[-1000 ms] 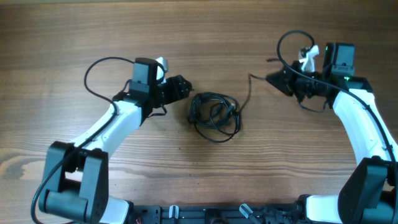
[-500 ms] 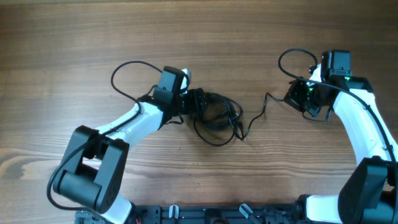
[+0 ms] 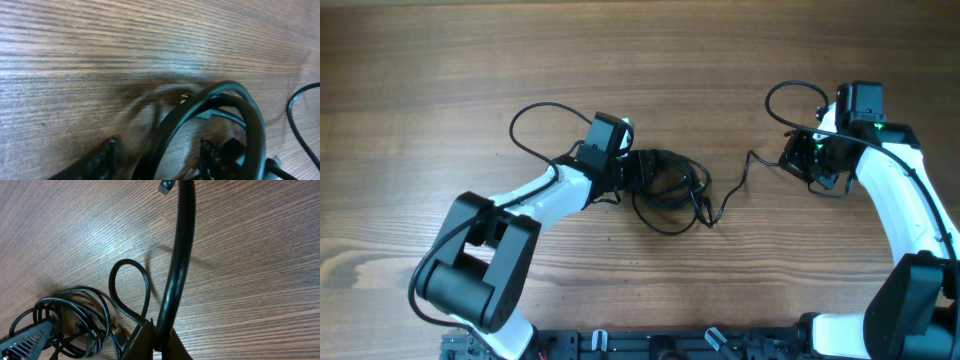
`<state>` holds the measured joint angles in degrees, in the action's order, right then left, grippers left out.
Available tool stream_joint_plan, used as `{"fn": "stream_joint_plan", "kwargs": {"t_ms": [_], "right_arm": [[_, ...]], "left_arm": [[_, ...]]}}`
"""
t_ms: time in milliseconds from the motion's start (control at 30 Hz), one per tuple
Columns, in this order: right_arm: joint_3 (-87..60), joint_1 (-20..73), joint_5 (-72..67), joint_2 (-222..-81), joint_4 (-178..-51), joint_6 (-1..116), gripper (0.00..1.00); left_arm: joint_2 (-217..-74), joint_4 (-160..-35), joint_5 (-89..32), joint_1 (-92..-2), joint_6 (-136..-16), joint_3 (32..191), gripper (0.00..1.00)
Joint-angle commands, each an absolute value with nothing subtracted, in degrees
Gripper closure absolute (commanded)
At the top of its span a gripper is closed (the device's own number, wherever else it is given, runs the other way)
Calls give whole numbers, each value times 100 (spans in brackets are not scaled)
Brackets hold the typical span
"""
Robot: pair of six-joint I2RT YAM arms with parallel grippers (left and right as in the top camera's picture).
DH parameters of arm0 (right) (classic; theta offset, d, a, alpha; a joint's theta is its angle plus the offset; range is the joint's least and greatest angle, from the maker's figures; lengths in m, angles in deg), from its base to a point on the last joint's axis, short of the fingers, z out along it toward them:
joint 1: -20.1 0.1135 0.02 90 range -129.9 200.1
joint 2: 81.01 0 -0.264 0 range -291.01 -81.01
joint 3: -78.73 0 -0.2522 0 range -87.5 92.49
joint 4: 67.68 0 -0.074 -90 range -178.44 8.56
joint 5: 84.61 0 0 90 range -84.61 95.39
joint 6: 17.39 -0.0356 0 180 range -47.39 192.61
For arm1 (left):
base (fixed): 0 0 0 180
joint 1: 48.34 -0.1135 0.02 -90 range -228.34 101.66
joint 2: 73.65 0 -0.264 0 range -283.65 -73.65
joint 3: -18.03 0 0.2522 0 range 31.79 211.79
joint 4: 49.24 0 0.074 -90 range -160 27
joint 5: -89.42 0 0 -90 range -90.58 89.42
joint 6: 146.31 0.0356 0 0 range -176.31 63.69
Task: Untangle cables
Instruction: 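Lower the left gripper onto the remaining bundle while right holds the cable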
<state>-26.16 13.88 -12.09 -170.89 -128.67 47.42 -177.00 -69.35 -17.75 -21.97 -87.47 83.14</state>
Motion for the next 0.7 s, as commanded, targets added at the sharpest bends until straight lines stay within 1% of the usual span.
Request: {"fn": "stream_joint_plan", "kwargs": {"t_ms": [0, 67, 100, 133, 167, 233, 267, 367, 400, 467, 567, 667], "right_arm": [[-2612, 1382, -944, -17068, -12886, 4864, 94], [-2612, 1382, -948, -17068, -12867, 4862, 91], [-2612, 1382, -973, -17068, -12862, 4860, 90], [-2612, 1382, -1001, -17068, -12862, 4864, 90], [-2612, 1380, -1034, -17068, -12864, 4866, 89], [-2610, 1380, -1040, -17068, -12873, 4903, 78], [-2579, 1380, -1276, -17068, -12908, 5223, 64], [-2291, 1380, -1810, -17048, -13181, 5454, 44], [-2127, 1382, -1829, -17046, -13334, 5446, 36], [-1847, 1382, -1831, -17046, -13610, 5446, 32], [-1624, 1382, -1945, -17043, -13951, 5470, 31], [-1626, 1432, -2345, -17046, -14337, 5786, 30]], "left_arm": [[-17899, -6828, -1701, -2181, -8830, 8299, 65], [-17899, -6742, -1703, -2181, -8882, 8301, 84], [-17899, -6703, -1703, -2181, -8943, 8301, 91], [-17899, -6668, -1703, -2181, -8981, 8301, 95], [-17899, -6616, -1731, -2181, -8983, 8301, 96], [-17899, -6526, -1819, -2181, -9024, 8301, 96], [-17899, -6517, -1865, -2184, -9024, 8318, 96], [-17892, -6506, -1998, -2225, -9024, 8356, 96], [-17892, -6487, -2055, -2258, -9024, 8360, 96], [-17892, -6487, -2053, -2306, -9024, 8360, 96], [-17892, -6478, -2053, -2374, -9068, 8360, 96], [-17892, -6467, -2053, -2404, -9265, 8360, 96]]}}
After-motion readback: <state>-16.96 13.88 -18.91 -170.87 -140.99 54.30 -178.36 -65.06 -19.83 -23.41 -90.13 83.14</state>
